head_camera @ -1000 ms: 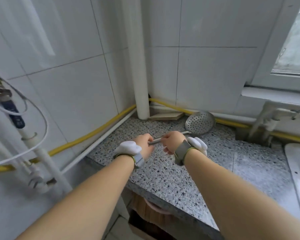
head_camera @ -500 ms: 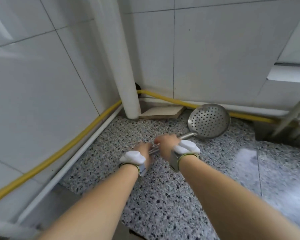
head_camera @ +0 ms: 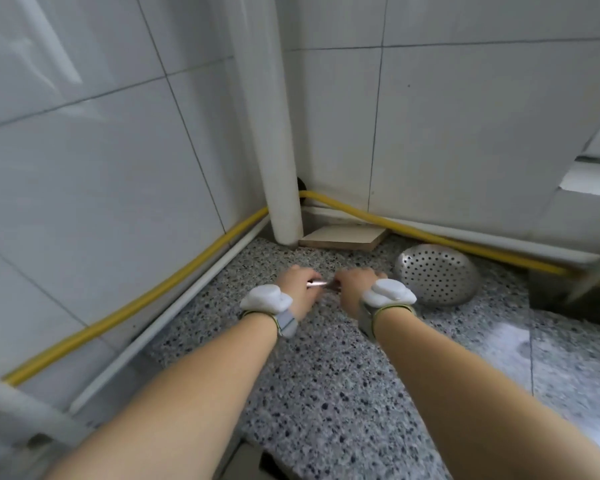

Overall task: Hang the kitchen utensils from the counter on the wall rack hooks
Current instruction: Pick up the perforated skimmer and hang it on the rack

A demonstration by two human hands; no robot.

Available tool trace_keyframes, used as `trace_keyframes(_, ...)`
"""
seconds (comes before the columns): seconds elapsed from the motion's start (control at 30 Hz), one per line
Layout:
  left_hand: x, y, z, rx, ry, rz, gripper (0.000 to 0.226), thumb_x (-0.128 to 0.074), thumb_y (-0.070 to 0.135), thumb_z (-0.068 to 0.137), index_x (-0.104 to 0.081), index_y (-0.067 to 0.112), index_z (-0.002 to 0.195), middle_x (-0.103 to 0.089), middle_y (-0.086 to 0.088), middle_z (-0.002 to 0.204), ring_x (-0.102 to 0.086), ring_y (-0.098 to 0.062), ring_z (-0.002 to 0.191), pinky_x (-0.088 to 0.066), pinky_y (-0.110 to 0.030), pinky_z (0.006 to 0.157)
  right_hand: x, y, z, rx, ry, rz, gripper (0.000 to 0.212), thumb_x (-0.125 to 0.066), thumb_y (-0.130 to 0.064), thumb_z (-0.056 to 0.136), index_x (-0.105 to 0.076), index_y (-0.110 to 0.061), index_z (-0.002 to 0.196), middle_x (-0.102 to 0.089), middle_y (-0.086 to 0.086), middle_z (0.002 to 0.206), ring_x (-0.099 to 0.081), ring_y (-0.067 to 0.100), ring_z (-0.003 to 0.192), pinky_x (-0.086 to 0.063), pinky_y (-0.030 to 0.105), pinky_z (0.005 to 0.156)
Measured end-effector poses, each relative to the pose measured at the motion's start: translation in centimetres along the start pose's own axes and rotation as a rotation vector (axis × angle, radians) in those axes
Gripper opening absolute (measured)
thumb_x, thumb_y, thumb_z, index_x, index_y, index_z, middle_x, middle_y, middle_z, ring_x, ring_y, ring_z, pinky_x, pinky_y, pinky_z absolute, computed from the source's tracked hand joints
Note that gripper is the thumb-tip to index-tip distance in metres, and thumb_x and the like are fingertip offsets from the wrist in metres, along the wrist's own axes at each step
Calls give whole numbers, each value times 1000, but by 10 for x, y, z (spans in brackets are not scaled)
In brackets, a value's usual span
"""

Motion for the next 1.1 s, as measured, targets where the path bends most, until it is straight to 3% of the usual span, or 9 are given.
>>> trace_keyframes(0.13,48,16,-32,-3,189,-205,18,-62,27,79,-65,19,95,-68,-7,93,-55,-17,74,-37,-23,59,20,-5,-21,26,93,15,22,-51,-13,71,-39,-30,65,-53,-1,74,-52,28,77,-36,40,70)
trace_keyframes(0.23,86,30,-62,-20,348,-311,11,-67,27,76,-63,22,86,-60,2,75,-51,-13,66,-33,-10,49,34,-15,-43,47,83,39,20,-53,-15,72,-41,-31,69,-62,3,90,-59,32,88,-42,40,71)
trace_keyframes(0.37,134,46,-121,-24,567,-395,10,-68,28,76,-63,23,83,-55,14,65,-49,1,59,-36,-3,49,50,-42,-96,176,26,33,22,-48,-15,87,-57,-18,107,-65,9,115,-62,30,105,-40,31,74)
trace_keyframes(0.5,167,49,-195,37,829,-589,17,-67,30,77,-64,17,87,-59,7,69,-59,-16,70,-51,-20,60,67,-71,-166,299,56,75,27,-45,-21,92,-58,-14,114,-66,8,114,-63,28,103,-41,28,73)
trace_keyframes(0.63,187,49,-292,101,1040,-729,20,-68,34,75,-60,17,80,-55,8,62,-56,-16,62,-53,-33,68,67,-125,-264,581,38,115,25,-49,-23,91,-60,-10,109,-67,12,111,-61,30,103,-41,29,75)
trace_keyframes(0.73,195,55,-342,88,994,-629,16,-68,34,76,-58,22,71,-56,10,61,-57,-15,62,-51,-20,65,57,-155,-320,724,28,281,13,-55,-20,87,-64,-13,92,-68,10,94,-64,27,92,-50,36,81)
trace_keyframes(0.83,202,52,-400,112,935,-511,13,-69,31,76,-62,20,78,-59,12,64,-55,-3,60,-38,-1,48,53,-193,-377,828,-78,522,18,-60,-17,84,-57,-23,68,-62,-4,69,-61,13,64,-57,30,65)
trace_keyframes(0.93,200,39,-445,147,937,-547,12,-69,30,75,-66,22,83,-63,8,68,-58,-5,63,-40,-2,49,53,-227,-418,910,-175,613,25,-60,-14,85,-54,-24,63,-57,-9,59,-55,0,46,-51,14,45)
trace_keyframes(1.1,230,8,-550,202,1127,-574,18,-65,37,77,-64,24,65,-68,6,63,-62,-9,58,-48,-17,55,31,-295,-497,1035,-354,725,12,-59,-13,88,-59,-15,75,-63,-4,67,-61,6,58,-54,18,52)
Point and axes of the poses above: each hand's wrist, its own z-axis towards the middle knuckle, its own x-axis out of the back of the hand, y = z × x, the point moved 8 cm from there along z, towards the middle knuckle
